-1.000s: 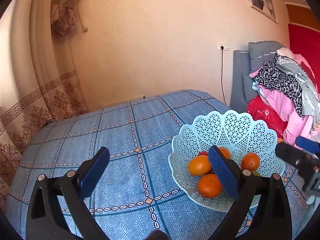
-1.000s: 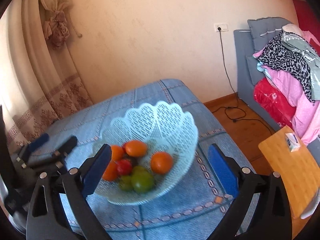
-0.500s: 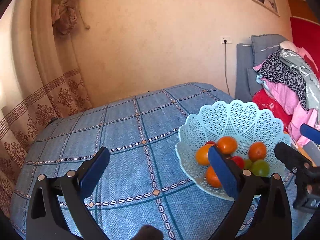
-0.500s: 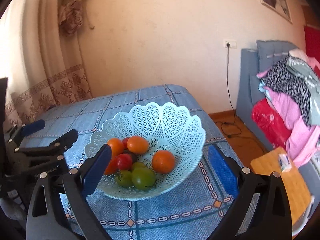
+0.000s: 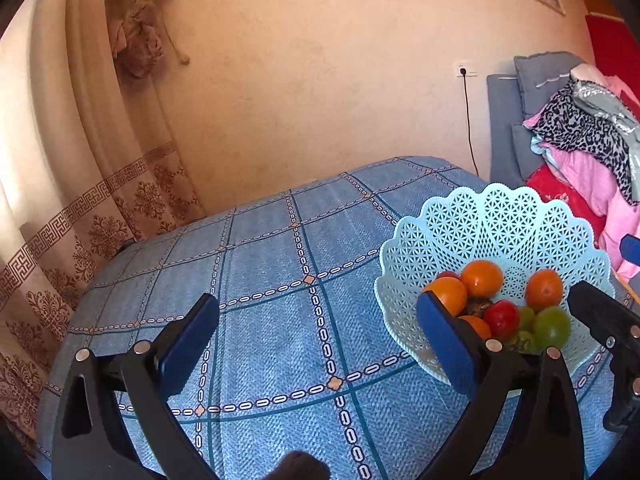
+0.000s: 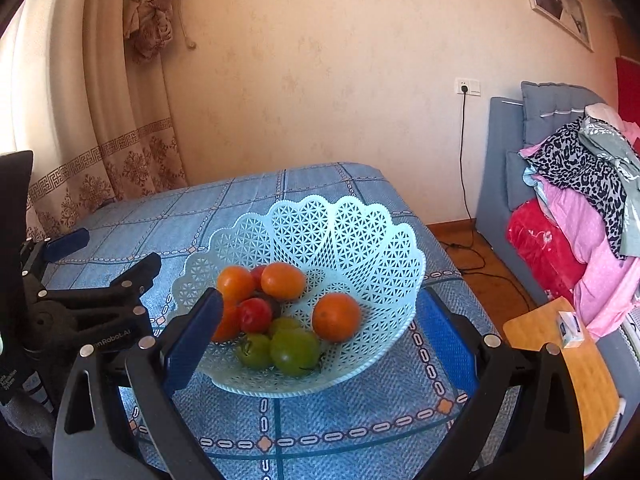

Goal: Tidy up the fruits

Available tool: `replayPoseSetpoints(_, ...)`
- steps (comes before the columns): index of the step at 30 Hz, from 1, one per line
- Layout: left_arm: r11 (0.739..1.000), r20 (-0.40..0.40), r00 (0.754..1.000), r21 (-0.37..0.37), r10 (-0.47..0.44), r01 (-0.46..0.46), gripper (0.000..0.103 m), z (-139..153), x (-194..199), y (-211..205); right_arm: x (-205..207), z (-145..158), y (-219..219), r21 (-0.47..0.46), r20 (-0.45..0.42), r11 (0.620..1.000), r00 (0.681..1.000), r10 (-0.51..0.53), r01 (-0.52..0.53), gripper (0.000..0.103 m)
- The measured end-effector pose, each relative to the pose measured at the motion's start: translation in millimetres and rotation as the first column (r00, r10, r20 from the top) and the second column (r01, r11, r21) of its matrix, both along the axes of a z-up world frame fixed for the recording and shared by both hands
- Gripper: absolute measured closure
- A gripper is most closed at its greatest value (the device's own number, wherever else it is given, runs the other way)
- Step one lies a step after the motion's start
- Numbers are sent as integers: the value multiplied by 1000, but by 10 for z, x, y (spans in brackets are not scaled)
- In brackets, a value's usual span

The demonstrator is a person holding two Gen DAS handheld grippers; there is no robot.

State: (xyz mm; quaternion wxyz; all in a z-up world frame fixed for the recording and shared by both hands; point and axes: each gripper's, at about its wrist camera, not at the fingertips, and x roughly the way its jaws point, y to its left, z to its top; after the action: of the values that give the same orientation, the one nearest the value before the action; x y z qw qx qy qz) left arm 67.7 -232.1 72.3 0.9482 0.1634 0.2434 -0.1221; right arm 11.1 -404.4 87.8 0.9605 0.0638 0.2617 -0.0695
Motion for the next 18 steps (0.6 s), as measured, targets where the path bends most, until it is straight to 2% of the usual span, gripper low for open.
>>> replayPoseSetpoints(18,998,24,1000,64,13,-15,5,-71,-17,-66,33,-65,31,-3,-23,1000,1000,19,-19,5)
